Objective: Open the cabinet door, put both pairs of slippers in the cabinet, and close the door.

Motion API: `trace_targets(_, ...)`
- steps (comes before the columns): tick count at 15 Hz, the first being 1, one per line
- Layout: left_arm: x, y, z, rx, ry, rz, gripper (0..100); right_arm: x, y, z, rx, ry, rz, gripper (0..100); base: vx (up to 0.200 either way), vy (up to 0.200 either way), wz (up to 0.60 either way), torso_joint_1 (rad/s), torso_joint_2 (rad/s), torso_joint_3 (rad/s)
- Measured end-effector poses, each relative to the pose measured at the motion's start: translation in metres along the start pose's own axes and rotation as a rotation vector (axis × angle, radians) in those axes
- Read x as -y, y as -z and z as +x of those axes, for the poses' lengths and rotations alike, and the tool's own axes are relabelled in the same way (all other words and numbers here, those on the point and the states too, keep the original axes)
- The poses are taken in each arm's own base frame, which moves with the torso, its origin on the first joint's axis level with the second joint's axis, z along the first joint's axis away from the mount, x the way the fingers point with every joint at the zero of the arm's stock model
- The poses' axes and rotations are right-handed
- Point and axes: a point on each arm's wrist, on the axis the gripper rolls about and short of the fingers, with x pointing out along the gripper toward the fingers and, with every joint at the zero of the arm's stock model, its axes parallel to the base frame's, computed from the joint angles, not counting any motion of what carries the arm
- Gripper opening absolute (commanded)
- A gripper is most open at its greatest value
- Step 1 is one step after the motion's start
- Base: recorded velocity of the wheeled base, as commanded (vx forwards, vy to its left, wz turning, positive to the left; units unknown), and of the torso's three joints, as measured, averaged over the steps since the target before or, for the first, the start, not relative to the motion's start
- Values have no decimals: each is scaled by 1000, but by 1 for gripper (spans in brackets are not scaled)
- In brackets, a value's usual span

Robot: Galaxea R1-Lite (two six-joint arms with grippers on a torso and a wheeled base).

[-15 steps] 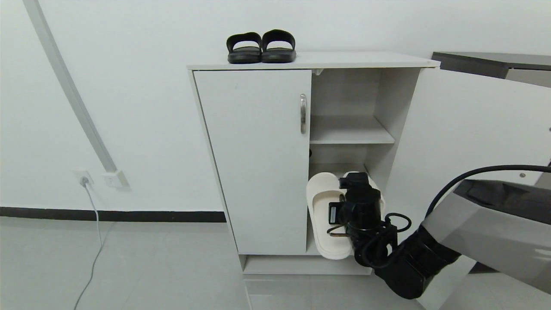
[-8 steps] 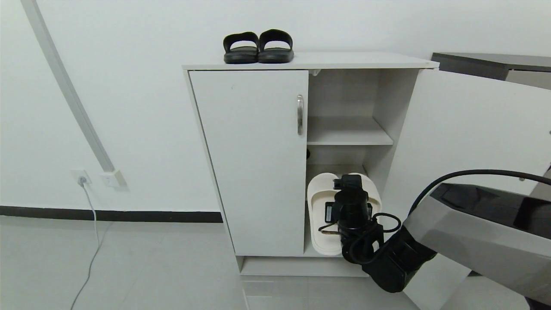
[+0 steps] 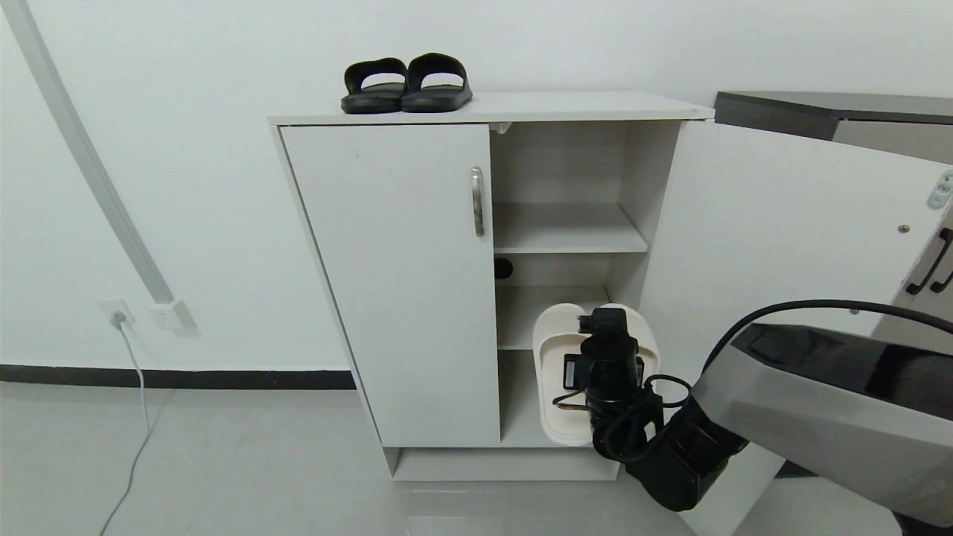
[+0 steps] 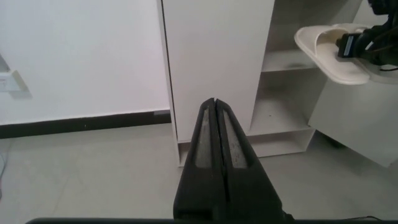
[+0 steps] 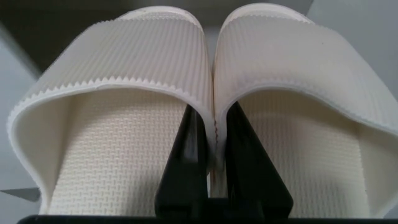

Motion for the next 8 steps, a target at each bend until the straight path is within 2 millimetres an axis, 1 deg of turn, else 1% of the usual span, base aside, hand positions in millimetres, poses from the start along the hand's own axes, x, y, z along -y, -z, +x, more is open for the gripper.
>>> trace_targets(1, 0, 0, 0, 0, 1, 0, 0, 0, 2, -1, 5, -23, 8, 0, 0, 0, 0, 0, 0, 0)
trace_targets(3, 0, 0, 0, 0, 0, -2, 0, 1, 11, -7, -6, -72, -2, 0, 0, 0, 0, 0, 0, 0)
trace_targets(8, 0, 0, 0, 0, 1, -5, 0, 2, 23, -6, -31, -70, -27, 0, 0, 0, 0, 0, 0, 0)
